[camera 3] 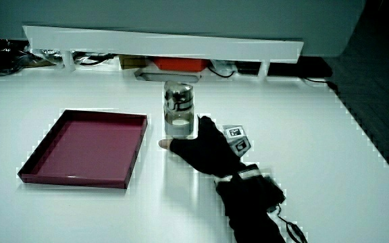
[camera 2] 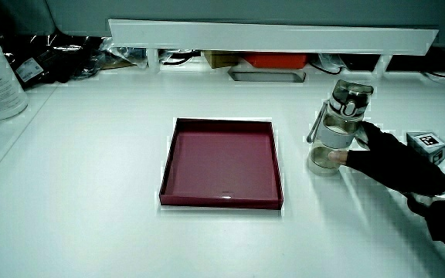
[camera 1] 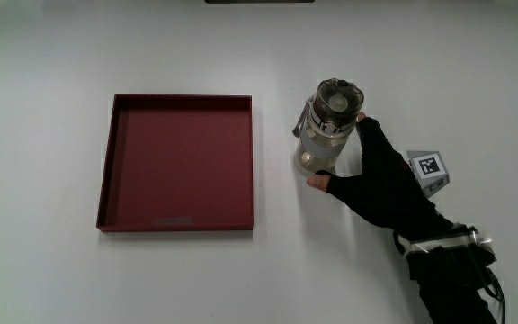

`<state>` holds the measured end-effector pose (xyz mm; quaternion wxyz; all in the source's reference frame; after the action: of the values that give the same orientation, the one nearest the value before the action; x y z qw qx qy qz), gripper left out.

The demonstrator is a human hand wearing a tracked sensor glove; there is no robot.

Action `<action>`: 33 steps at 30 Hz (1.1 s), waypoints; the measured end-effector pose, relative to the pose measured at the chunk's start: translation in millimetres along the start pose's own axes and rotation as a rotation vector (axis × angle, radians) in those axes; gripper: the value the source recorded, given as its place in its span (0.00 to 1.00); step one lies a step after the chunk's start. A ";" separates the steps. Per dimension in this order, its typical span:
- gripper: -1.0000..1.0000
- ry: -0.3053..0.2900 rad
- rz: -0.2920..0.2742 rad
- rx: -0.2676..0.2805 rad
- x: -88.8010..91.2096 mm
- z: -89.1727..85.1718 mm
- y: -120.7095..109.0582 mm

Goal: Pick bottle

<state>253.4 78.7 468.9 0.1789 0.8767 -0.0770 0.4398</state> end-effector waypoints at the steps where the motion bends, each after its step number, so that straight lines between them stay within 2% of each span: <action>1: 0.50 0.009 -0.086 -0.022 2.0 -0.1 3.7; 4: 0.50 0.036 -0.344 -0.089 7.8 -0.5 14.8; 5: 0.50 0.046 -0.380 -0.099 7.9 -0.7 19.3; 8: 0.50 0.094 -0.337 -0.090 12.2 -3.2 34.5; 9: 0.50 0.081 -0.326 -0.097 15.1 -3.8 39.8; 13: 0.50 0.172 -0.282 -0.083 18.4 -7.1 56.9; 15: 0.50 0.175 -0.304 -0.083 20.9 -8.5 64.2; 17: 0.50 0.230 -0.268 -0.084 23.6 -11.2 72.0; 19: 0.50 0.249 -0.255 -0.085 26.8 -13.5 78.7; 20: 0.50 0.256 -0.272 -0.091 27.2 -14.5 81.2; 23: 0.50 0.298 -0.249 -0.096 29.0 -19.1 89.6; 24: 0.50 0.294 -0.245 -0.095 33.0 -20.8 92.3; 25: 0.50 0.311 -0.274 -0.099 28.3 -20.8 92.9; 26: 0.50 0.316 -0.252 -0.100 32.3 -22.7 95.6; 31: 0.50 0.347 -0.277 -0.098 37.1 -27.6 101.5; 33: 0.50 0.360 -0.270 -0.093 38.1 -29.7 103.9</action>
<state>223.8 -5.2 541.3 0.2871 0.7773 0.0542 0.5571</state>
